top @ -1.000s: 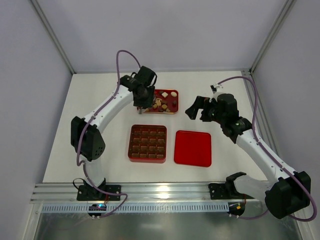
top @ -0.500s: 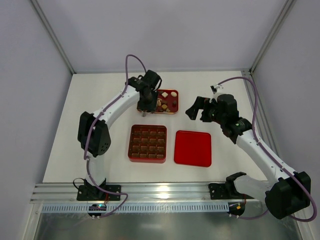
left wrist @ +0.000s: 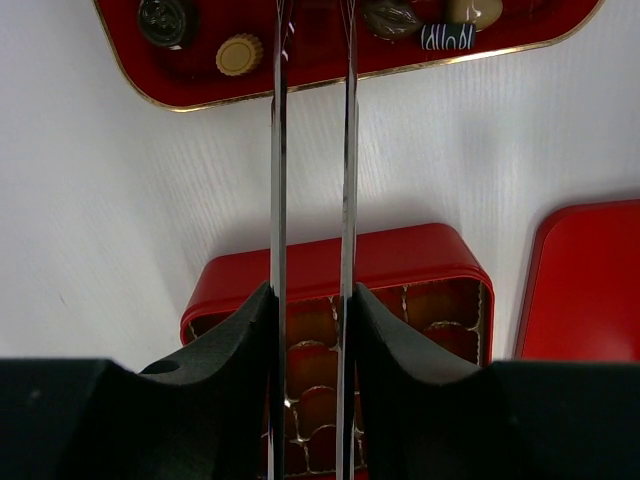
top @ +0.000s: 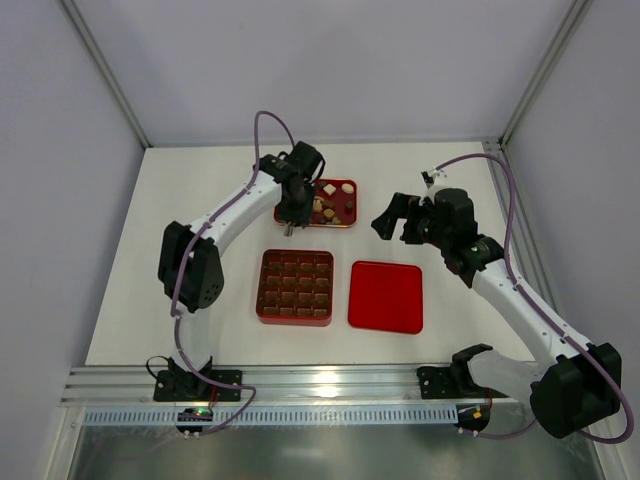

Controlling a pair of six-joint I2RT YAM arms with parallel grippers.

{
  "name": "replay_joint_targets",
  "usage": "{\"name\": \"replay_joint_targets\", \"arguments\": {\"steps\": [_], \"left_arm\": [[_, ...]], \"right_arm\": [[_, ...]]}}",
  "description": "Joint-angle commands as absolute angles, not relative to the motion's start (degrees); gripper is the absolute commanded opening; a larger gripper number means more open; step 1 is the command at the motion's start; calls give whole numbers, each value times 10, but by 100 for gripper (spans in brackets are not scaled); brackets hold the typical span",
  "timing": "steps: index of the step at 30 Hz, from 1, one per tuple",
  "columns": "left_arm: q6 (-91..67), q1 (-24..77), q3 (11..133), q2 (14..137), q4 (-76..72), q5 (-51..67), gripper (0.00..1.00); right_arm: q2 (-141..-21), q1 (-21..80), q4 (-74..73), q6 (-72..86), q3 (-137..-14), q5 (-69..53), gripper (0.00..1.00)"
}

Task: Pack the chocolate

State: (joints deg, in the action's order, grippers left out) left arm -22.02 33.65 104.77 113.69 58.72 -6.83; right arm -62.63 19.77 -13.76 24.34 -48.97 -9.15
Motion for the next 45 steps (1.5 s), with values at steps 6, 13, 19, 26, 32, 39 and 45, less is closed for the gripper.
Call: {"name": "replay_joint_targets", "arguments": {"steps": [6,13,19,26,32,39,45], "left_arm": [[-211,340,1077,1136,592,-69,30],[-208,339,1099,1129,608,-74,26],[-205,339,1117,1115,620,-79,23],[-214,339,1120,1077,642,-78,22],[-230,339,1086,1016,650,-72,23],[-260,340,976,900,651,-44,23],[-268,343,897,822,669,-28,23]], "right_arm": [[-629,198,-118,246,-498,-85,100],[-634,198,-119,248,-498,-85,100],[-639,200,-116,249,-498,-86,100],[-642,200,-113,250,-498,-91,100],[-650,199,-109,250,-500,-100,100],[-655,203,-103,254,-497,-90,100],[-670,224,-102,258,-508,-76,100]]}}
